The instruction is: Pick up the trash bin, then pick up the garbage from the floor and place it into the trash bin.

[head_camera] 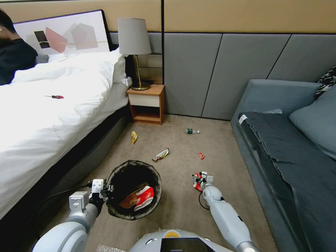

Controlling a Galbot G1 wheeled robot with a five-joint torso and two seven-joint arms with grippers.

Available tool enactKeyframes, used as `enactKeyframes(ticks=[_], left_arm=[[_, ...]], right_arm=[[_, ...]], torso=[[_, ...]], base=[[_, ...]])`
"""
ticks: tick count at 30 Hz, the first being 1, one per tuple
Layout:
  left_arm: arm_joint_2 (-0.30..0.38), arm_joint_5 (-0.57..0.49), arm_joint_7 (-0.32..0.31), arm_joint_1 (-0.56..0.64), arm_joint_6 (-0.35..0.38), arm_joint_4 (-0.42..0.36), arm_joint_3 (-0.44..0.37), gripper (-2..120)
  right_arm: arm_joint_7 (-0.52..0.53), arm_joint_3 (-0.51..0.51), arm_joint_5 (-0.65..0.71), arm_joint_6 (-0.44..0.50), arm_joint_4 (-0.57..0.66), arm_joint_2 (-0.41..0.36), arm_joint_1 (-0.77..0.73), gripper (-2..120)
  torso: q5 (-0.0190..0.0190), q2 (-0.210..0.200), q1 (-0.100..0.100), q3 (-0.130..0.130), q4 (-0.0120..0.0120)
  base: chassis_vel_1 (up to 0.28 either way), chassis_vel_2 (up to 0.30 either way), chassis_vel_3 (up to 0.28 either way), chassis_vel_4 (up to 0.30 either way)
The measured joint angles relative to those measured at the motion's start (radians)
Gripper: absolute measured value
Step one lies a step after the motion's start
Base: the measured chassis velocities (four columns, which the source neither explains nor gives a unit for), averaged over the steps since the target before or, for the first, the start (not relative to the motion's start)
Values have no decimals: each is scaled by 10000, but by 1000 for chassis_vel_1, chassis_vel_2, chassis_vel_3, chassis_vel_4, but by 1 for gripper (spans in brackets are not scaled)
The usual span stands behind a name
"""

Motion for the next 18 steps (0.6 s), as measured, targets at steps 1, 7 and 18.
enactKeyframes(ticks=[1, 7, 18], left_arm=[[-13, 15, 1, 4, 0, 0, 3, 2], [-29, 65, 11, 12, -3, 0, 20, 2], [64, 81, 40, -7, -14, 0, 31, 2]], right_arm=[[-23, 3, -43, 39, -62, 16, -3, 100], [-60, 3, -210, 158, -272, 90, -28, 100], [-101, -45, -599, 221, -215, 131, -168, 100]], torso=[[0, 0, 0, 0, 0], [0, 0, 0, 0, 0], [0, 0, 0, 0, 0]], base=[[0, 0, 0, 0], [0, 0, 0, 0], [0, 0, 0, 0]])
